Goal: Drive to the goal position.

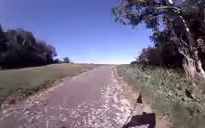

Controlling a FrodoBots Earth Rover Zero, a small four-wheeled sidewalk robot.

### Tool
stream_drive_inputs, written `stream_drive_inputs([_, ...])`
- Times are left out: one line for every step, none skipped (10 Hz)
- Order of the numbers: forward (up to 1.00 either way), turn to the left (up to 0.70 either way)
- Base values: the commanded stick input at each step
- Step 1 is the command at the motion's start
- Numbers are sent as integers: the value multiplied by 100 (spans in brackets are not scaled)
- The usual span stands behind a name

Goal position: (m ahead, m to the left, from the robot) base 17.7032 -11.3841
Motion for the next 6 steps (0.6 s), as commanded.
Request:
stream_drive_inputs([98, 0])
stream_drive_inputs([99, 0])
stream_drive_inputs([100, 0])
stream_drive_inputs([100, 0])
stream_drive_inputs([100, 0])
stream_drive_inputs([100, 0])
